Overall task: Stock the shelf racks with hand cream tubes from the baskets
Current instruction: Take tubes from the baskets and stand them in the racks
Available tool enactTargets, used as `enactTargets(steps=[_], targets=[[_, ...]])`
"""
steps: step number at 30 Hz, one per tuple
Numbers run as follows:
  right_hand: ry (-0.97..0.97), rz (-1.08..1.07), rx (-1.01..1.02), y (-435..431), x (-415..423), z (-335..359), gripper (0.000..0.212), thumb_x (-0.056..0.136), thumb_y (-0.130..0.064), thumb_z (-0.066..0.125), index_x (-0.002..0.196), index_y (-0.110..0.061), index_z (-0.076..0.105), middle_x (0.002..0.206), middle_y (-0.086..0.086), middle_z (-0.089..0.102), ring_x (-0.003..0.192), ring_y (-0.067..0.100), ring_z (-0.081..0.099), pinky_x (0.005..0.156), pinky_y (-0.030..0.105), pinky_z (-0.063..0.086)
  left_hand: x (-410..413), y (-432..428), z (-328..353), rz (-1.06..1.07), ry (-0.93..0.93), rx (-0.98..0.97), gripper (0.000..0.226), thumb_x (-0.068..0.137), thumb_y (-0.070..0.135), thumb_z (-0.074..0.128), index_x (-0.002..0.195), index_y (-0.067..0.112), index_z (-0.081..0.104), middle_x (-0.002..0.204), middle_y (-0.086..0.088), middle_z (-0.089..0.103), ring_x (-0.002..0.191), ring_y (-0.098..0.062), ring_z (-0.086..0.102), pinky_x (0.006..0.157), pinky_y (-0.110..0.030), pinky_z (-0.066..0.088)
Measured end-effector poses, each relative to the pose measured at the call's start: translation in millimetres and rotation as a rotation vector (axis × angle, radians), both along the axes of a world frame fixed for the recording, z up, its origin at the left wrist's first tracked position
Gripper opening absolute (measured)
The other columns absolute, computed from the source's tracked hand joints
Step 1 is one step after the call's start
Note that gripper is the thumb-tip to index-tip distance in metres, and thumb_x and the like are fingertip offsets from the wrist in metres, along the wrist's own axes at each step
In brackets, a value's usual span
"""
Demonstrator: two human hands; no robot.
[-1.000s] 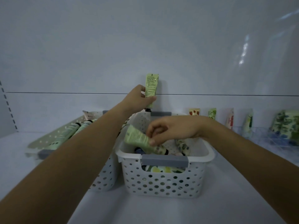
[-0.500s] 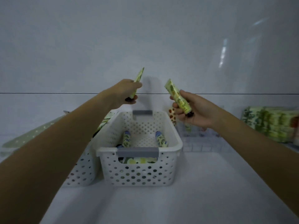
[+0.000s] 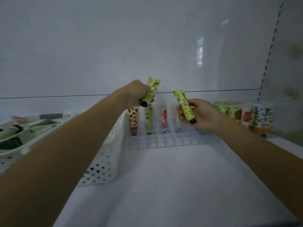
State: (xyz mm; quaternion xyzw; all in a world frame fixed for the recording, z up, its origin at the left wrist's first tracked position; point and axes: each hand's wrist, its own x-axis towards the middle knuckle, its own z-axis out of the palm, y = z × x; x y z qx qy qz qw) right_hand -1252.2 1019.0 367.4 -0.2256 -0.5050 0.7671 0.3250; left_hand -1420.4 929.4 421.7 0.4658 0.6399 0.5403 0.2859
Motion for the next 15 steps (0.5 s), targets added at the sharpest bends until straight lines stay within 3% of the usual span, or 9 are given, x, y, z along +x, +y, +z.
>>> enactTargets(steps=[3, 7, 9, 11, 13, 15], targets=[[0.015, -0.104, -0.015, 19, 33, -4, 0.029, 0.100, -0.029, 0.036, 0.093, -0.005, 0.051, 0.075, 0.009, 0.057, 0.060, 0.015, 0.051, 0.046, 0.020, 0.050, 37, 21, -2, 0.010, -0.044, 0.000, 0.009, 0.098, 0.004, 0.038, 0.097, -0.001, 0.046, 0.085, -0.015, 0.051, 0.067, -0.021, 0.059, 0.062, -0.031, 0.052], [-0.008, -0.273, 0.120, 41, 73, -5, 0.012, 0.096, -0.019, 0.048, 0.091, -0.009, 0.051, 0.076, 0.008, 0.052, 0.061, 0.014, 0.052, 0.049, 0.022, 0.055, 82, 53, -15, 0.022, -0.041, 0.054, 0.037, 0.096, 0.000, 0.037, 0.132, 0.010, 0.034, 0.106, -0.016, 0.050, 0.066, -0.023, 0.060, 0.058, -0.031, 0.054], [0.008, -0.370, 0.193, 51, 91, -5, 0.007, 0.095, -0.016, 0.049, 0.090, -0.013, 0.052, 0.077, 0.007, 0.054, 0.063, 0.014, 0.055, 0.054, 0.025, 0.055, 103, 66, -26, 0.039, -0.086, 0.088, 0.040, 0.096, 0.000, 0.038, 0.134, 0.012, 0.032, 0.093, -0.012, 0.054, 0.067, -0.025, 0.061, 0.065, -0.037, 0.054], [-0.033, -0.453, 0.297, 62, 108, -9, 0.005, 0.094, -0.018, 0.053, 0.094, -0.014, 0.055, 0.080, 0.003, 0.058, 0.067, 0.013, 0.058, 0.059, 0.027, 0.054, 121, 77, -40, 0.054, -0.111, 0.116, 0.040, 0.095, 0.003, 0.041, 0.133, 0.013, 0.033, 0.086, -0.009, 0.054, 0.080, -0.032, 0.065, 0.077, -0.045, 0.053], [-0.105, -0.518, 0.406, 74, 120, -15, 0.015, 0.093, -0.021, 0.056, 0.106, -0.014, 0.057, 0.085, -0.001, 0.061, 0.075, 0.013, 0.060, 0.067, 0.026, 0.052, 137, 87, -56, 0.080, -0.143, 0.146, 0.038, 0.095, 0.006, 0.045, 0.131, 0.013, 0.037, 0.092, -0.010, 0.055, 0.087, -0.031, 0.063, 0.074, -0.042, 0.054], [-0.166, -0.556, 0.526, 83, 127, -23, 0.024, 0.093, -0.020, 0.055, 0.116, -0.012, 0.053, 0.086, -0.005, 0.059, 0.077, 0.009, 0.059, 0.068, 0.021, 0.052, 151, 96, -72, 0.114, -0.181, 0.168, 0.037, 0.095, 0.009, 0.047, 0.130, 0.013, 0.039, 0.094, -0.008, 0.055, 0.078, -0.023, 0.059, 0.067, -0.033, 0.053]])
